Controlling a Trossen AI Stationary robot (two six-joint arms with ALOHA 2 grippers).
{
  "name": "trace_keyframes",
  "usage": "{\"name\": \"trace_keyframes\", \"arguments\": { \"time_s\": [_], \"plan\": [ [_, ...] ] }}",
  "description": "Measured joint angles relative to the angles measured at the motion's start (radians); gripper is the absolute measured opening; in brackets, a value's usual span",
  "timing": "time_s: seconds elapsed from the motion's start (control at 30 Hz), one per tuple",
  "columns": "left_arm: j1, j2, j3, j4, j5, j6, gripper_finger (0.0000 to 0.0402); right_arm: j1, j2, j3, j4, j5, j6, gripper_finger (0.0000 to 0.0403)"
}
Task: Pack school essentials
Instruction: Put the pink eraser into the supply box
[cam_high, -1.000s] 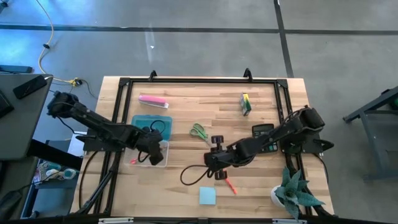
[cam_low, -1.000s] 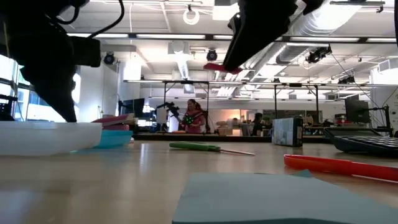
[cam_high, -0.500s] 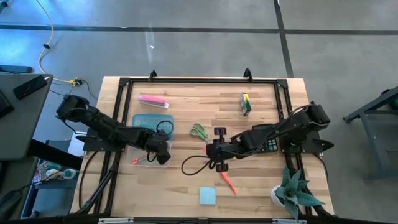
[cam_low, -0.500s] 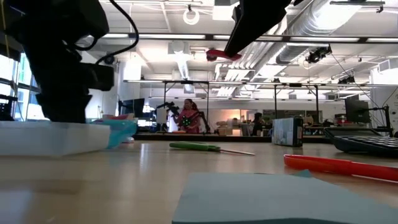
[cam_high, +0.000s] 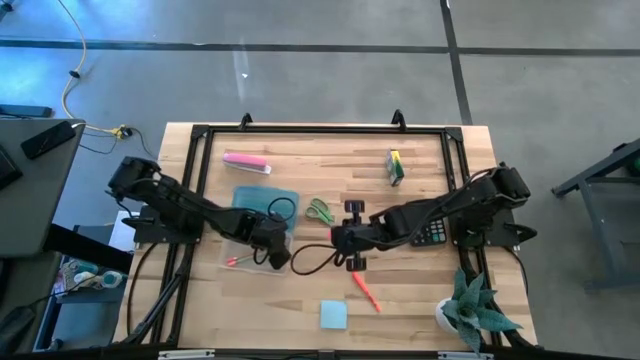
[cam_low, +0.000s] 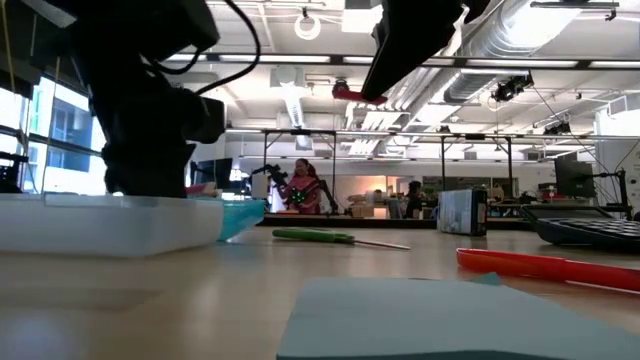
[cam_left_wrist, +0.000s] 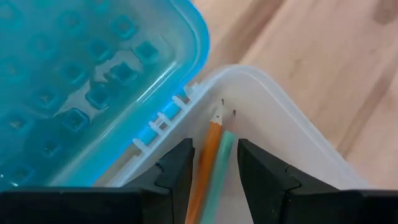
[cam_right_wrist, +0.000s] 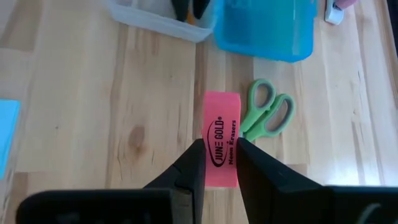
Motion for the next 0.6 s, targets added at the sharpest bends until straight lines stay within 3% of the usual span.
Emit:
{"name": "trace_keyframes", "arguments": {
  "time_s": [0.2, 0.6],
  "plan": [
    [0.002, 0.073, 0.083, -0.019, 0.03, 0.08, 0.0117, -0.001, 0.0, 0.0, -0.004, 0.0, 0.0, 0.0067],
    [0.002, 0.067, 0.214, -0.127, 0.05, 0.181, 0.0117, -0.001, 0.0, 0.0, -0.007, -0.031, 0.028, 0.0067]
  ]
}}
